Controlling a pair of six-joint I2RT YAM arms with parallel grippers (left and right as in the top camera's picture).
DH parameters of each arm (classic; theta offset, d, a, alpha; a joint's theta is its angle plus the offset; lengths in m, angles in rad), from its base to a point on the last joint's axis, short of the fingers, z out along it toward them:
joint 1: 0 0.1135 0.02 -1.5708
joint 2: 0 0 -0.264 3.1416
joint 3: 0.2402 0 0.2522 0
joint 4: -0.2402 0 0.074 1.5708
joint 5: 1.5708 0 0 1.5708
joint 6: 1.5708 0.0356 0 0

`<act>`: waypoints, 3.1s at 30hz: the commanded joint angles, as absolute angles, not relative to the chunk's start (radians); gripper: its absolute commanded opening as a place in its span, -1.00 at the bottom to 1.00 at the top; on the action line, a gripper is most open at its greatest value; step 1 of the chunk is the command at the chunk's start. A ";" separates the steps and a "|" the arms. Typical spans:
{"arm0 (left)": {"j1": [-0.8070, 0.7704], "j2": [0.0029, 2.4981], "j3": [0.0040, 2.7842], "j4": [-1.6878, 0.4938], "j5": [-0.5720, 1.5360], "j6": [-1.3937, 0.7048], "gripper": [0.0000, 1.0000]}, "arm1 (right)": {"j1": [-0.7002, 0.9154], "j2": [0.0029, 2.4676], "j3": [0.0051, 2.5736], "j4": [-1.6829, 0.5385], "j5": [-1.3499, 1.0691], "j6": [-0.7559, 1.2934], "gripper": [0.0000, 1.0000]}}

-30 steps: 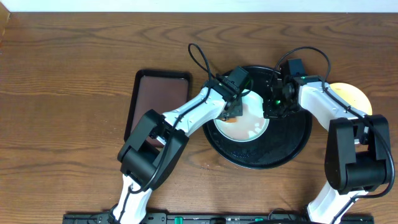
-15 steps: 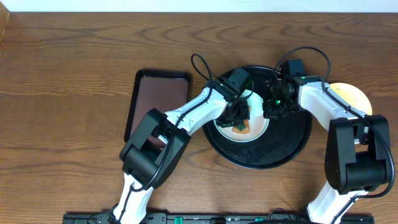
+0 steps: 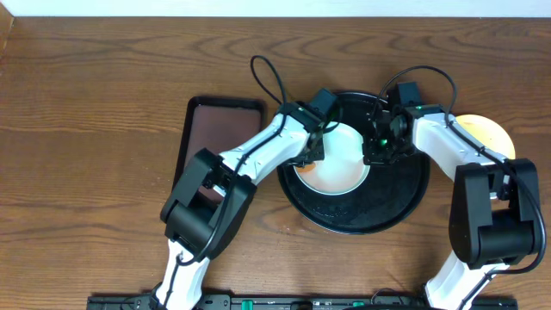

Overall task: Clean dirty plates on tray and stack at the side
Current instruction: 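Scrub the pale green plate with the sponge while the right gripper holds it, then return the sponge to the brown tray and open the left gripper, then lift the pale green plate off the black tray with the right gripper, then hold the pale green plate tilted above the brown tray with the right gripper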

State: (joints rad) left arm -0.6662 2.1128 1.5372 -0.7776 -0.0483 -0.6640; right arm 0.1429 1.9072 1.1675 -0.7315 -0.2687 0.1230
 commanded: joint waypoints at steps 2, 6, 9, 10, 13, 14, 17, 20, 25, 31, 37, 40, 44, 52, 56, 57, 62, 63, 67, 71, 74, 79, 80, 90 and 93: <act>-0.638 2.136 1.629 -0.900 -0.328 -0.625 -0.87 | 0.151 1.925 1.149 -0.743 -0.233 0.115 -0.98; -0.638 2.110 1.702 -0.951 -0.331 -0.625 -0.85 | 0.151 1.925 1.149 -0.747 -0.233 0.115 -0.98; -0.633 2.051 1.728 -0.968 -0.331 -0.625 -0.85 | 0.151 1.925 1.149 -0.748 -0.233 0.115 -0.98; -0.629 2.030 1.728 -0.971 -0.331 -0.625 -0.85 | 0.151 1.925 1.149 -0.749 -0.233 0.115 -0.97; -0.595 1.940 1.728 -1.028 -0.329 -0.625 -0.85 | 0.151 1.925 1.149 -0.749 -0.233 0.115 -0.98; -0.582 1.921 1.728 -1.046 -0.326 -0.626 -0.85 | 0.151 1.925 1.149 -0.748 -0.233 0.115 -0.98; -0.524 1.860 1.728 -1.121 -0.308 -0.625 -0.85 | 0.151 1.925 1.149 -0.744 -0.233 0.115 -0.98; -0.438 1.822 1.716 -1.172 -0.255 -0.592 -0.85 | 0.151 1.925 1.149 -0.735 -0.233 0.114 -0.98; -0.326 1.833 1.633 -1.158 -0.062 -0.389 -0.85 | 0.152 1.925 1.149 -0.729 -0.234 0.115 -0.98; -0.257 1.835 1.391 -1.000 -0.007 -0.348 -0.82 | 0.151 1.925 1.149 -0.726 -0.234 0.115 -0.98; -0.213 1.814 1.405 -1.040 0.015 -0.348 0.02 | 0.151 1.925 1.149 -0.712 -0.234 0.115 -0.98; -0.188 1.761 1.421 -1.051 0.083 -0.348 0.13 | 0.151 1.925 1.149 -0.686 -0.234 0.115 -0.58; -0.157 1.626 1.424 -1.047 0.121 -0.348 0.28 | 0.151 1.925 1.149 -0.645 -0.267 0.115 -0.97; -0.127 1.372 1.424 -1.089 0.120 -0.347 0.65 | 0.175 1.884 1.285 -0.730 -0.278 0.104 -0.97; -0.127 1.305 1.424 -1.092 0.120 -0.348 0.66 | 0.217 1.836 1.377 -0.765 -0.262 0.088 -0.98; -0.127 1.291 1.424 -1.092 0.120 -0.348 0.66 | 0.234 1.824 1.401 -0.768 -0.262 0.088 -0.98; -0.127 1.280 1.423 -1.092 0.120 -0.348 0.67 | 0.348 1.795 1.486 -0.759 -0.202 0.089 -0.97; -0.127 1.280 1.423 -1.092 0.120 -0.348 0.67 | 0.392 1.795 1.507 -0.743 -0.174 0.088 -0.97; -0.127 1.280 1.423 -1.092 0.120 -0.348 0.67 | 0.516 1.795 1.515 -0.625 -0.068 0.088 -0.97; -0.127 1.280 1.423 -1.092 0.120 -0.348 0.67 | 0.623 1.814 1.514 -0.503 0.076 0.055 -0.97; -0.127 1.280 1.423 -1.092 0.120 -0.348 0.67 | 0.699 1.852 1.513 -0.397 0.173 -0.063 -0.97; -0.127 1.280 1.423 -1.092 0.120 -0.348 0.67 | 0.782 1.872 1.514 -0.290 0.340 -0.206 -0.98; -0.127 1.280 1.423 -1.092 0.120 -0.348 0.68 | 0.795 1.872 1.514 -0.262 0.383 -0.230 -0.98; -0.127 1.280 1.423 -1.092 0.120 -0.348 0.67 | 0.852 1.849 1.514 -0.224 0.572 -0.407 -0.98; -0.127 1.280 1.423 -1.092 0.120 -0.348 0.68 | 0.882 1.845 1.515 -0.212 0.629 -0.509 -0.98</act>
